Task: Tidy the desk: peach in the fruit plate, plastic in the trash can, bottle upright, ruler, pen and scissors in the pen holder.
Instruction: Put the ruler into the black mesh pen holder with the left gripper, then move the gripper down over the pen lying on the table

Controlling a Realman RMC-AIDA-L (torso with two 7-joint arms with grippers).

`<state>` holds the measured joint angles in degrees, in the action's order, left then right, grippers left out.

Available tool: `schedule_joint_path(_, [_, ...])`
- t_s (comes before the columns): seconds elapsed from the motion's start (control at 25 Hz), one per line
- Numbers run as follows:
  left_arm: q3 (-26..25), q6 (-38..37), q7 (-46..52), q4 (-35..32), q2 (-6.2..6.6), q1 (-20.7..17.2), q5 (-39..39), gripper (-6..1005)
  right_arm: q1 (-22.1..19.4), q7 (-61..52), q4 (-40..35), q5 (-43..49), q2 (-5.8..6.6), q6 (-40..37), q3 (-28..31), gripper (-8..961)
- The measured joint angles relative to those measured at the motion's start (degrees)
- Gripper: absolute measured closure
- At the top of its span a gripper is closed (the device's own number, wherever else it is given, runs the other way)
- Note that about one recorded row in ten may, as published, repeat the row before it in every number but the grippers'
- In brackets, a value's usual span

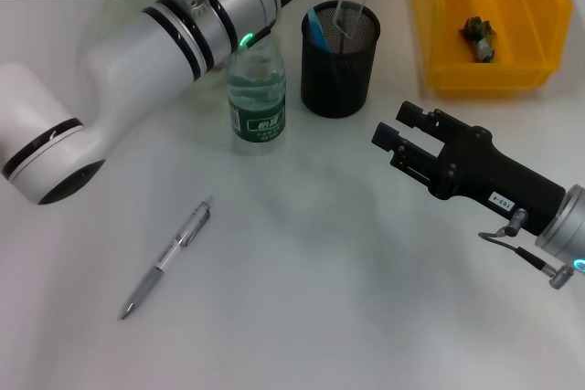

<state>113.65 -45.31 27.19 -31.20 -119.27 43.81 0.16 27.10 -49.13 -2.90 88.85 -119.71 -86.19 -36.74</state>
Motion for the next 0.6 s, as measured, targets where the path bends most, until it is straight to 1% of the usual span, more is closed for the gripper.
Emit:
schedule_joint_path(0.12, [0.0, 0.5, 0.0, 0.0, 0.00, 0.3, 0.0, 601, 0.0, 0.0, 0.0, 0.0, 0.00, 0.0, 0.0, 349])
schedule_joint_path(0.28, [0.0, 0.6, 0.0, 0.0, 0.00, 0.5, -0.1, 493, 0.1, 0.0, 0.0, 0.0, 0.00, 0.2, 0.0, 349])
schedule_joint_path(0.52, [-0.2, 0.6, 0.0, 0.0, 0.00, 0.4, -0.4, 362, 0.4, -0.1, 0.0, 0.0, 0.00, 0.6, 0.1, 349])
schedule_joint_path(0.6, [-0.3, 0.5, 0.0, 0.0, 0.00, 0.3, -0.4, 363, 0.5, -0.1, 0.0, 0.0, 0.00, 0.7, 0.1, 349])
